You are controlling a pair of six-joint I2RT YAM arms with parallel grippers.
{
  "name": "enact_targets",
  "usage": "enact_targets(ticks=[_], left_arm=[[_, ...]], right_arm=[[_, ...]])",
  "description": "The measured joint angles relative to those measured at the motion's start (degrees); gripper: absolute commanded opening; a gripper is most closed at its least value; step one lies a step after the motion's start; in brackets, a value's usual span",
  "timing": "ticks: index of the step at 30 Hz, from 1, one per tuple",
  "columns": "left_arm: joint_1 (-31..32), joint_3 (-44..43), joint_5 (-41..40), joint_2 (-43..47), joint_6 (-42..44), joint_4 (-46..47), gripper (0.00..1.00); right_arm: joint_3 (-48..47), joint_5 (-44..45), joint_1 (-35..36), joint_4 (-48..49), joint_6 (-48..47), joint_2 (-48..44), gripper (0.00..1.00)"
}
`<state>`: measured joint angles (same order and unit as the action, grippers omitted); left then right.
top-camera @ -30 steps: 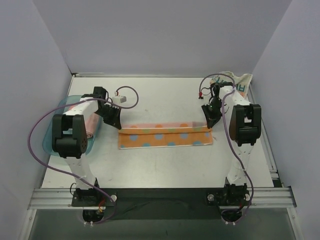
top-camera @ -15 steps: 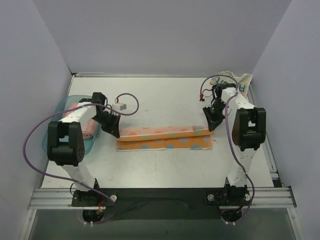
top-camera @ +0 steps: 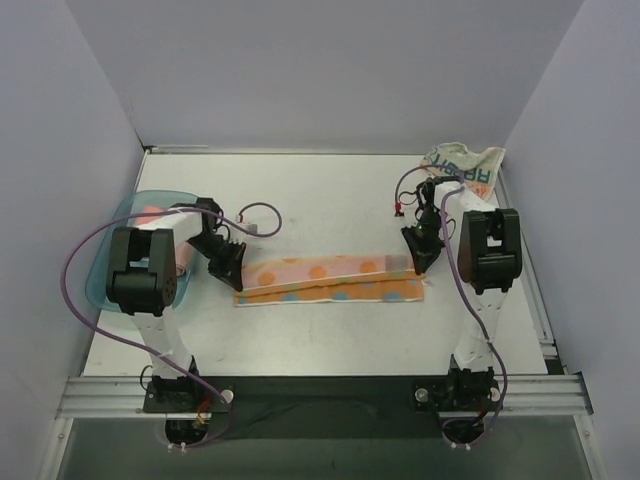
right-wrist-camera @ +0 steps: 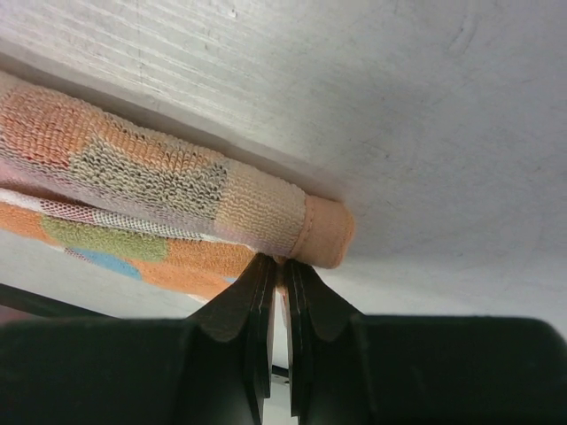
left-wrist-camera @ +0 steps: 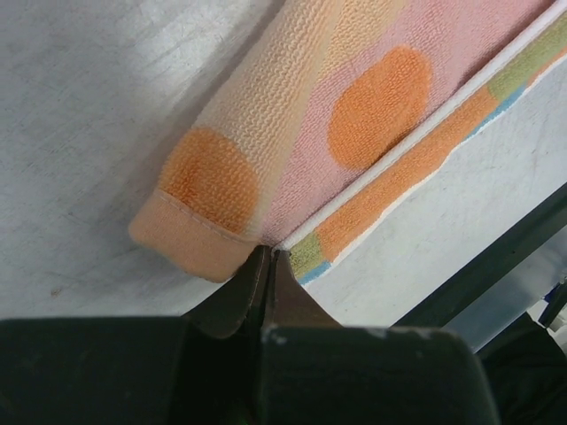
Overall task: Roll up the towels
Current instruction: Fold the towel
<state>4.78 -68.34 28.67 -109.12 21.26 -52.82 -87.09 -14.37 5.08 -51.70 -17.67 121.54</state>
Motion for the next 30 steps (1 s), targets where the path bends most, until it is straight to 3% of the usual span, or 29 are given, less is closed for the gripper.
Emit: enact_targets(ticks=[10,18,23,30], left_arm=[[0.0,-6.2,-1.3,-0.6,0.2,-0.3,0.00],[0.0,-8.3,-1.3,5.3,1.3,-4.0,0.00],[-0.1,-7.0,-1.5,6.9,2.1,-4.6,0.00],[-0.4,-4.7,-3.0,2.8,1.8,-2.1,0.00]], right_arm=[[-5.4,0.9,-0.2,-0.5,0.0,0.4,0.00],[-6.3,-0.9,-0.2,-3.3,-0.4,-7.3,0.00],[-1.0,-2.7,0.2,-3.2,-0.3,-10.5,0.00],[4.5,-3.1,1.2,-1.6,0.7,-4.3,0.00]])
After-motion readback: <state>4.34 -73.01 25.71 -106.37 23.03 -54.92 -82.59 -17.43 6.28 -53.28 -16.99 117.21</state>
